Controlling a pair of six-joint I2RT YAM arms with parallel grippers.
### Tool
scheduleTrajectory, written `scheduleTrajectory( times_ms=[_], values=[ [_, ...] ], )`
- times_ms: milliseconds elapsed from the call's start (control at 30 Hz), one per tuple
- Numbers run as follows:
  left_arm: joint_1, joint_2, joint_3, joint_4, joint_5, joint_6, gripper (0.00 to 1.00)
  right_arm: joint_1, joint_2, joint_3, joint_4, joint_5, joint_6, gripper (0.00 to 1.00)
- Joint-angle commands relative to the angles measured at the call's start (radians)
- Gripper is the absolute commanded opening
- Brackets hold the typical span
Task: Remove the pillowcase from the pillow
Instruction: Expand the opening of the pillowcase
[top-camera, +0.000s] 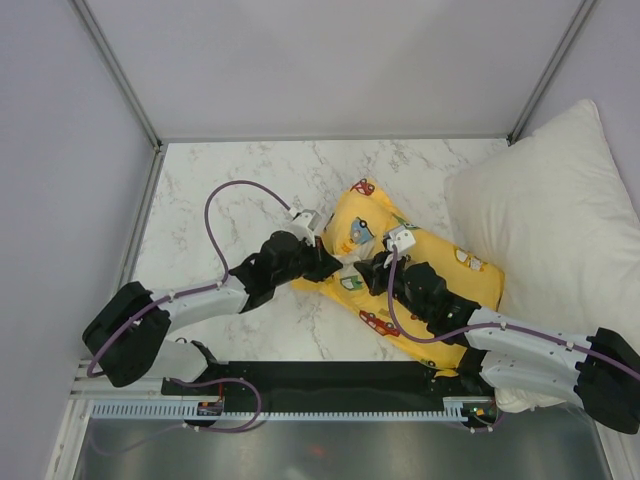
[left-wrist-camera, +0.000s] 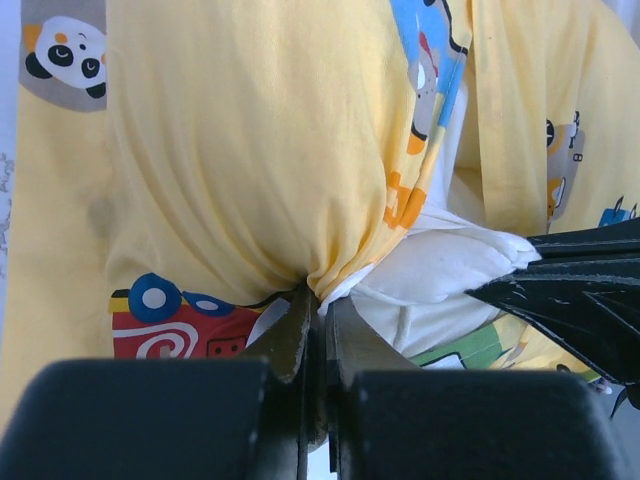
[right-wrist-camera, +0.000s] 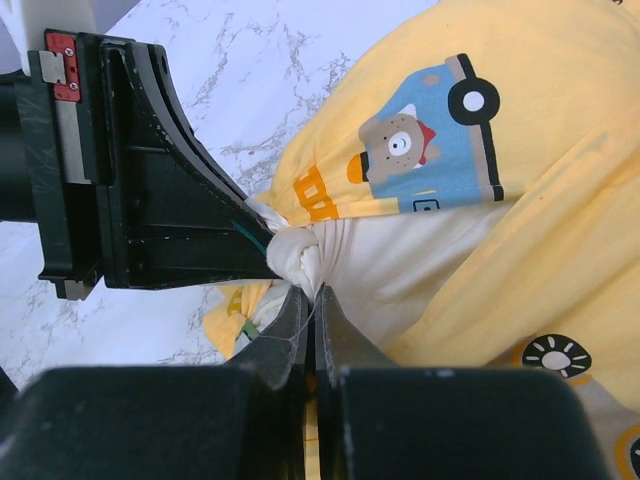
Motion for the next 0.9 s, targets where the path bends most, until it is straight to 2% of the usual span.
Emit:
scheduleTrajectory(
  times_ms=[0, 133, 233, 300, 467, 567, 600, 667, 700, 867],
  values=[
    [0.082, 0.082, -0.058, -0.274, -0.314, 0.043, 0.02, 0.034, -0.083, 0.073, 0.346, -0.144, 0.061, 0.00],
    [0.082, 0.037, -0.082, -0.239, -0.266, 0.067, 0.02, 0.034, -0.055, 0.102, 0.285, -0.141, 0.028, 0.00],
    [0.082, 0.019, -0.105, -0.149, -0.144, 0.093, 0.02, 0.034, 0.010, 0.145, 0.220, -0.165, -0.023, 0.00],
    [0.082, 0.049, -0.098, -0.138, -0.087, 0.095, 0.02, 0.034, 0.082, 0.194, 0.142, -0.182, -0.054, 0.00],
    [0.080, 0.144, -0.105, -0.086, -0.079, 0.069, 0.02, 0.034, 0.199, 0.338, -0.025, -0.158, -0.126, 0.01],
    [0.080, 0.160, -0.133, -0.048, -0.068, 0.047, 0.02, 0.035, 0.245, 0.450, -0.114, -0.164, -0.167, 0.34],
    [0.082, 0.154, -0.137, -0.044, -0.068, 0.040, 0.02, 0.035, 0.256, 0.475, -0.134, -0.161, -0.175, 0.54],
    [0.080, 0.143, -0.156, -0.032, -0.061, 0.032, 0.02, 0.037, 0.291, 0.535, -0.179, -0.155, -0.201, 0.65],
    [0.080, 0.137, -0.162, -0.020, -0.061, 0.027, 0.02, 0.035, 0.302, 0.546, -0.183, -0.148, -0.209, 0.75],
    [0.080, 0.083, -0.193, -0.008, -0.062, 0.008, 0.02, 0.035, 0.417, 0.590, -0.232, -0.125, -0.227, 0.79]
  ],
)
